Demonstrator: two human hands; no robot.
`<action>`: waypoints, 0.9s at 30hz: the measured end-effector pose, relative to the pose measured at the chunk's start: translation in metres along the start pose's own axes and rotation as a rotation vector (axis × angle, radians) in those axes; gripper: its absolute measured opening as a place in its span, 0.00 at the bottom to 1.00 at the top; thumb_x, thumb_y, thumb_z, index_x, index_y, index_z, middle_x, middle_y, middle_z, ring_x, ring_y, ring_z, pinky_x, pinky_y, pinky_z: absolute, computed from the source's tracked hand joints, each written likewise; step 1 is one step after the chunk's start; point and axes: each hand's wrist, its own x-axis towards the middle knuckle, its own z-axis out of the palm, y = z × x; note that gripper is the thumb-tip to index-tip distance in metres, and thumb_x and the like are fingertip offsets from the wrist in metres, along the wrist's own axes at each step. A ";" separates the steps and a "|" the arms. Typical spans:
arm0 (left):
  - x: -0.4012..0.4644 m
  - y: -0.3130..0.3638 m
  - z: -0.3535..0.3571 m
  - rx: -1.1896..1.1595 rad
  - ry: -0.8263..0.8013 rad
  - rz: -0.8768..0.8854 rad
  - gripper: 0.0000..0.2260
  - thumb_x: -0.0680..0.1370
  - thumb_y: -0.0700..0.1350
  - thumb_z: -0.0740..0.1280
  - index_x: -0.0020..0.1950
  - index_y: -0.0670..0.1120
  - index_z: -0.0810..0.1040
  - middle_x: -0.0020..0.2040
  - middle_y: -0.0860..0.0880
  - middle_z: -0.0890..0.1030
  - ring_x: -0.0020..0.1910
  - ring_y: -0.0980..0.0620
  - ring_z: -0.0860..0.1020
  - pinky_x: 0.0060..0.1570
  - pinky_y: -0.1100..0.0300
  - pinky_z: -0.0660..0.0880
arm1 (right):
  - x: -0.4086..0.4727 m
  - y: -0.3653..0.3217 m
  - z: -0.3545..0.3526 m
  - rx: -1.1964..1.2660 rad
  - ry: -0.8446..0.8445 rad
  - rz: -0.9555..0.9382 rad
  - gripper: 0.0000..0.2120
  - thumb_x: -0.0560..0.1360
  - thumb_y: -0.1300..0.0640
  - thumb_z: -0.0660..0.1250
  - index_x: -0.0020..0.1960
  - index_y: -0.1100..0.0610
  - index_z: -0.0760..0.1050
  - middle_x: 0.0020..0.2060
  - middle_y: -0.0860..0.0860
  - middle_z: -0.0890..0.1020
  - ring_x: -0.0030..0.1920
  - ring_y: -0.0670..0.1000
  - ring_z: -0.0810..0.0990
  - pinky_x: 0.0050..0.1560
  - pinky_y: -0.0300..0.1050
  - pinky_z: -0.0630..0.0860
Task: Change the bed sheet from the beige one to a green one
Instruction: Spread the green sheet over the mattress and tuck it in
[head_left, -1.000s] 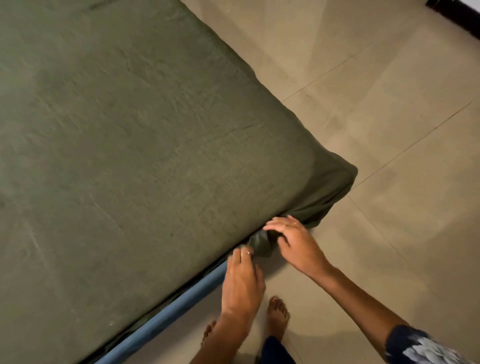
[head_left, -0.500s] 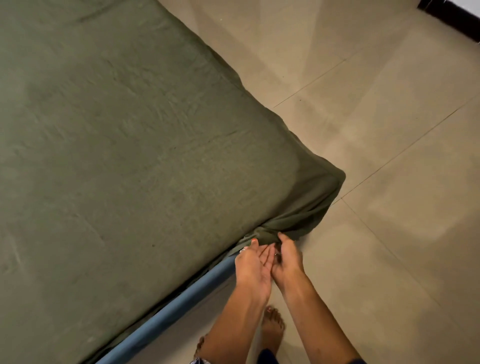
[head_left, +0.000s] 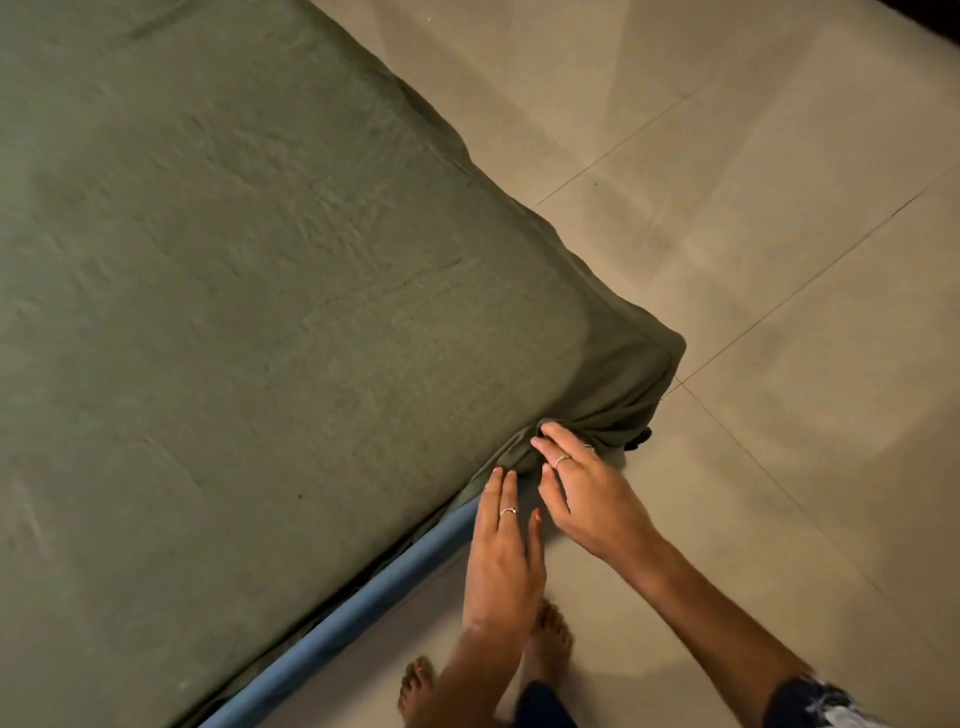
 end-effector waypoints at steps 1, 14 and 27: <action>0.003 -0.003 0.001 0.075 0.008 0.032 0.38 0.75 0.67 0.39 0.77 0.45 0.58 0.76 0.51 0.59 0.74 0.59 0.55 0.71 0.69 0.48 | 0.000 0.003 -0.004 -0.127 -0.042 -0.077 0.23 0.76 0.53 0.53 0.60 0.62 0.79 0.62 0.54 0.78 0.59 0.49 0.78 0.61 0.42 0.73; 0.069 0.009 -0.025 0.485 -0.454 0.041 0.19 0.81 0.46 0.55 0.71 0.44 0.67 0.69 0.46 0.71 0.66 0.47 0.71 0.63 0.58 0.66 | 0.037 -0.044 0.011 -0.872 -0.495 -0.066 0.18 0.82 0.56 0.50 0.68 0.57 0.71 0.69 0.55 0.59 0.68 0.57 0.61 0.69 0.54 0.59; 0.043 0.015 -0.015 0.599 -0.188 0.289 0.25 0.63 0.47 0.76 0.59 0.45 0.80 0.55 0.48 0.82 0.49 0.50 0.83 0.40 0.58 0.80 | -0.007 0.003 0.018 1.232 0.242 1.369 0.20 0.79 0.41 0.59 0.53 0.59 0.69 0.52 0.56 0.73 0.59 0.61 0.75 0.60 0.56 0.74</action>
